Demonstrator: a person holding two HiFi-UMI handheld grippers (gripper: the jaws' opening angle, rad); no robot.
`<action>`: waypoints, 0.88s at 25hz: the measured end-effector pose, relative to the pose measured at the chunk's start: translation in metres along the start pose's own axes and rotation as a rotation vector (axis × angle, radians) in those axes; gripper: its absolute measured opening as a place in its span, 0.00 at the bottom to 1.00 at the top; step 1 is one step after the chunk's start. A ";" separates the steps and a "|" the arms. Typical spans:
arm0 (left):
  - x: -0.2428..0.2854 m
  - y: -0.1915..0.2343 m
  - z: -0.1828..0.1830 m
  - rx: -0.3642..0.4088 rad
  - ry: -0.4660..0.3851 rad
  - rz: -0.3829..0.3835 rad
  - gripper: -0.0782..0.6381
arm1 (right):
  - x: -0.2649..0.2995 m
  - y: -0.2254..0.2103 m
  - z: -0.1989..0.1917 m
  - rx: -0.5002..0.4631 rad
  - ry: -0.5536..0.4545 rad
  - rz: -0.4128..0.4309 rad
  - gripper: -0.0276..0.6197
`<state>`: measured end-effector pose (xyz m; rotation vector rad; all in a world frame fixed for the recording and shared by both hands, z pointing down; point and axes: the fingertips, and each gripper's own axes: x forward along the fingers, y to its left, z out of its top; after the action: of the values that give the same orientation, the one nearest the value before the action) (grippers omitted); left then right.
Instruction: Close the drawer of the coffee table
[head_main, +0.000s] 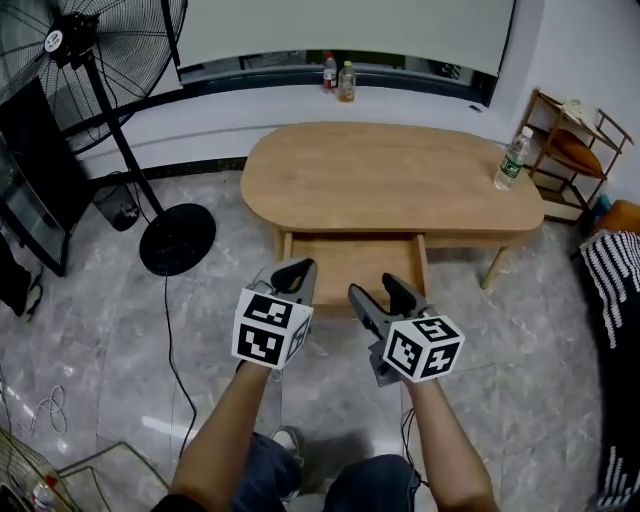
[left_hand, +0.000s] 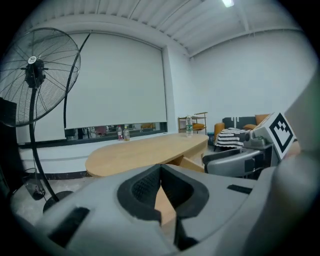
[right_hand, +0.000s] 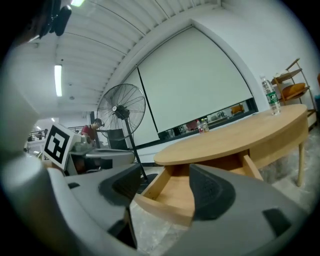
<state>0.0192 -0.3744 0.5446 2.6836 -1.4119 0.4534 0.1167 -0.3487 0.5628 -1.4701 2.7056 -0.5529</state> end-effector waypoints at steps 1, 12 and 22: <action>0.001 -0.002 -0.010 -0.001 0.000 0.004 0.11 | 0.001 -0.001 -0.007 -0.002 -0.005 0.007 0.49; -0.006 -0.011 -0.067 -0.026 -0.023 0.041 0.11 | 0.002 0.002 -0.069 0.062 -0.057 0.049 0.49; 0.001 -0.004 -0.061 -0.062 -0.081 0.039 0.11 | 0.013 -0.007 -0.133 0.289 -0.074 0.033 0.49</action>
<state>0.0097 -0.3603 0.6033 2.6580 -1.4766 0.3014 0.0919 -0.3231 0.6921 -1.3412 2.4615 -0.8292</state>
